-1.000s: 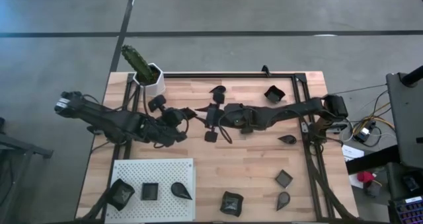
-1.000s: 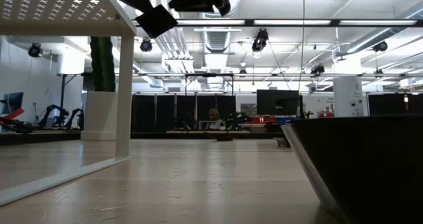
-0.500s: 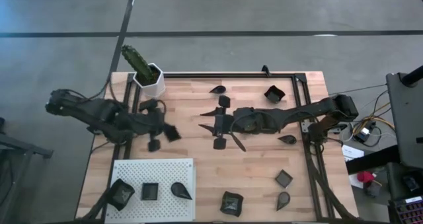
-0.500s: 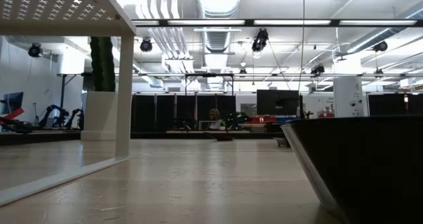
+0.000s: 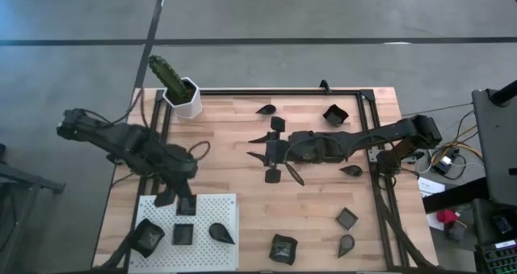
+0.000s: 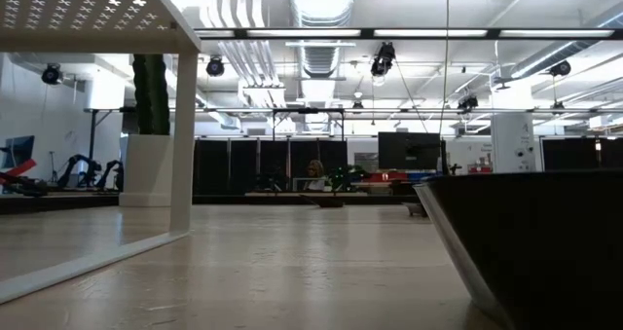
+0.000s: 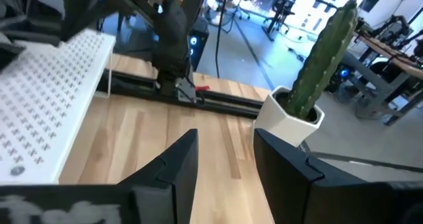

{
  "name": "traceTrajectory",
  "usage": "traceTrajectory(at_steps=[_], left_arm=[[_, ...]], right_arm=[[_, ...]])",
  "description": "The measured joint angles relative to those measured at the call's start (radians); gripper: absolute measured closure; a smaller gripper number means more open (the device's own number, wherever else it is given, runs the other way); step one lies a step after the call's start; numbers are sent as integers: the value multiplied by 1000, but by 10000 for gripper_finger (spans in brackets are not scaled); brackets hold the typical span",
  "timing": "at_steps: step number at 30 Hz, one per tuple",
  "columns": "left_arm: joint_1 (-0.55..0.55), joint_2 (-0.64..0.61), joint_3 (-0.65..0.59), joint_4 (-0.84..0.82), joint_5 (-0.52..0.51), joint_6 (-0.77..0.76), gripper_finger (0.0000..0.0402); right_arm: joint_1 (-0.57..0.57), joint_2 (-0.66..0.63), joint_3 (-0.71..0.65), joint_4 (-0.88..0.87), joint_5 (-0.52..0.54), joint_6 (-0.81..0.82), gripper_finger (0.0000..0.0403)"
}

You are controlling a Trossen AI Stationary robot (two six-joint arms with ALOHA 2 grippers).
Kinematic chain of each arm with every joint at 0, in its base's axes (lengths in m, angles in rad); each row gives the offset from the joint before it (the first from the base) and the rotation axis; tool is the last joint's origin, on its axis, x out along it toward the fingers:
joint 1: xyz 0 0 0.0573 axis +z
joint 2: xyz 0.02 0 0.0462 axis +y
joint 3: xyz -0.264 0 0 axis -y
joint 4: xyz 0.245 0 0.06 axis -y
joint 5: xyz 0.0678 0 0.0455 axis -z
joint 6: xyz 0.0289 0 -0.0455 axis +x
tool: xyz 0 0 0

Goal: Pick & Place Mini shaped plates
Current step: Stack the square plate on top of the other square plate on the shelf

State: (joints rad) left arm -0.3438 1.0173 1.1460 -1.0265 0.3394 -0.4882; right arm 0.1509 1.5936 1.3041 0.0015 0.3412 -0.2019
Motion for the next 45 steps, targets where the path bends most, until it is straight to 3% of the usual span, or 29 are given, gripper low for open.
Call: traceTrajectory(at_steps=[4, 15, 22, 45], left_arm=[[-51, 34, -17, 18, 42, -92, 402], [-169, 109, -23, 84, 38, -291, 402], [-223, 156, -45, 94, 38, -299, 402], [-224, 176, -61, 129, 34, -240, 387]], right_arm=[[0, 0, 0, -14, 0, 0, 264], [0, 0, 0, -14, 0, -8, 255], [0, 0, 0, -14, 0, -8, 266], [0, 1, 0, -14, 0, -7, 272]])
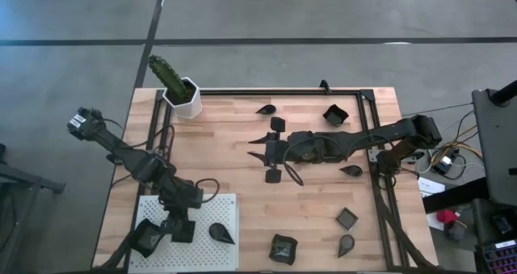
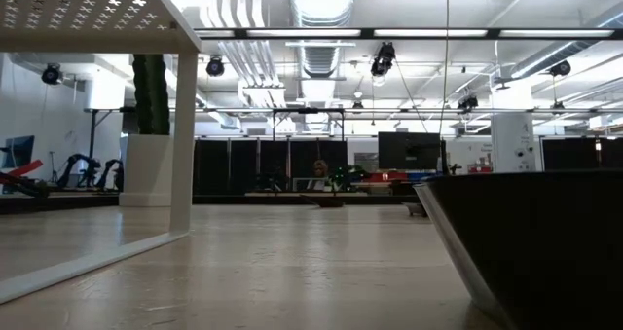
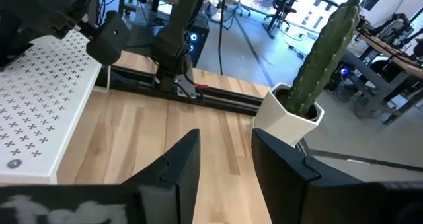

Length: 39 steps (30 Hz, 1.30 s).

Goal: Pick & Place Mini shaped plates
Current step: Stack the square plate on top of the other square plate on the shelf

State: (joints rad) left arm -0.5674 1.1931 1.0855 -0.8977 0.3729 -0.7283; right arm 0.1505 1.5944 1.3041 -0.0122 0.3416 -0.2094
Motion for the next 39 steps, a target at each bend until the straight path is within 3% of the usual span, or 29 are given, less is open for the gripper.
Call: traceTrajectory(at_steps=[11, 16, 25, 33, 39], left_arm=[[7, 0, 0, 1, -15, 31, 339], [20, -24, 0, -6, -117, 75, 340], [24, -124, 13, -26, -147, 75, 339], [25, -157, 8, 0, -377, 187, 340], [30, -93, 7, 34, -394, 269, 342]], right_arm=[[0, 0, 0, 0, 0, 0, 268], [0, 0, 0, -1, 0, 32, 268], [0, -27, 0, -70, 0, 77, 282], [0, -55, 0, -110, 0, 79, 291], [0, -68, 0, -115, 0, 79, 298]])
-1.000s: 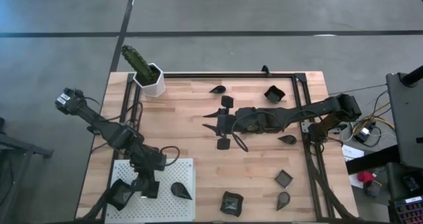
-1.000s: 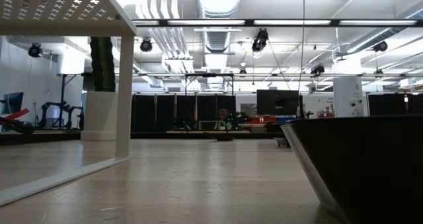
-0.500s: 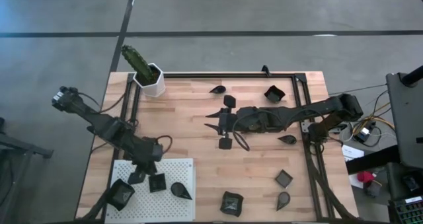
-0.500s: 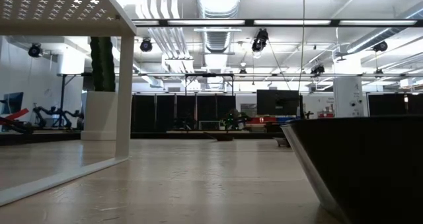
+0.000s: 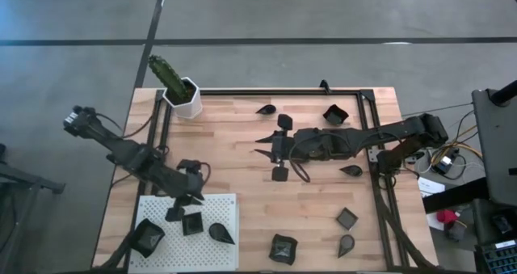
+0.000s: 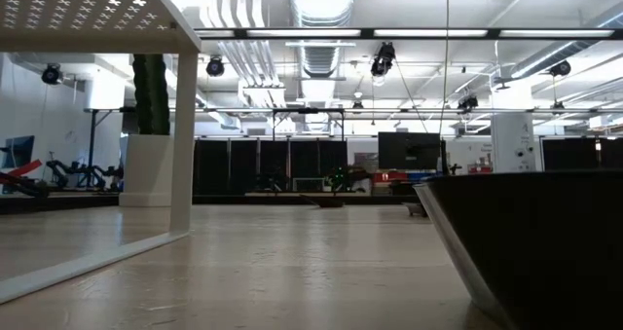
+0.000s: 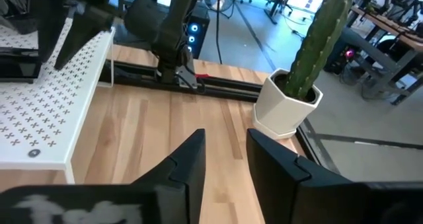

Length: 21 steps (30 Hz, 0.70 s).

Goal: Pick & Place Mini shaped plates
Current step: Stack the square plate on top of the other square plate on the shelf

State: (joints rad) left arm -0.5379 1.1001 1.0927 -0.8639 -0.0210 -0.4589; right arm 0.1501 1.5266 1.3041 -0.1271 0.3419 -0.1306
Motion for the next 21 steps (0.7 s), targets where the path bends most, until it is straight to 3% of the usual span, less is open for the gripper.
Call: traceTrajectory(at_steps=[10, 21], left_arm=[[4, 88, -1, 58, 7, 99, 339], [5, 145, 0, 59, 234, 109, 340]], right_arm=[[0, -2, 0, 0, 0, 0, 311], [0, -2, 0, -1, 0, 0, 324]])
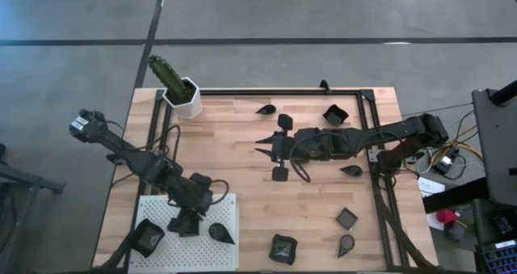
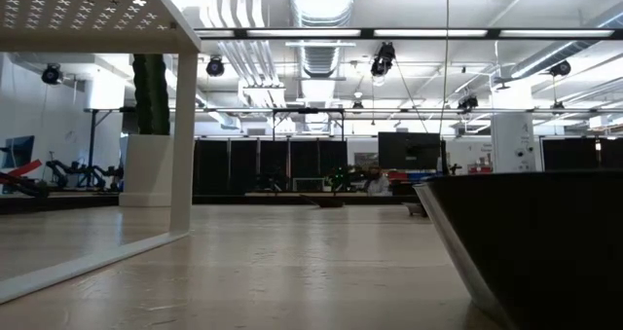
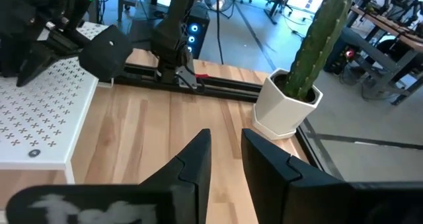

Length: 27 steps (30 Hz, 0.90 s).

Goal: Pick & Place Mini shaped plates
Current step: Stack the square plate on top of the other square plate on the shelf, then stack the drop shaped plate on top of the other drop shaped plate on the shelf

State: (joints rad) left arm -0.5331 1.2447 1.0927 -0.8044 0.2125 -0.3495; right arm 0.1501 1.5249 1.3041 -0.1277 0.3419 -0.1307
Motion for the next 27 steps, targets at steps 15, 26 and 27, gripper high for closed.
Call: traceTrajectory(at_steps=[15, 26, 27], left_arm=[[2, -38, 75, -28, -77, -7, 340], [12, -75, 81, -42, -480, 16, 339], [13, -76, 81, -44, -515, 15, 339]], right_arm=[[-4, -5, 0, -60, 0, 52, 316], [-18, -66, 1, -460, 1, 342, 317], [-18, -69, 1, -511, 2, 384, 320]])
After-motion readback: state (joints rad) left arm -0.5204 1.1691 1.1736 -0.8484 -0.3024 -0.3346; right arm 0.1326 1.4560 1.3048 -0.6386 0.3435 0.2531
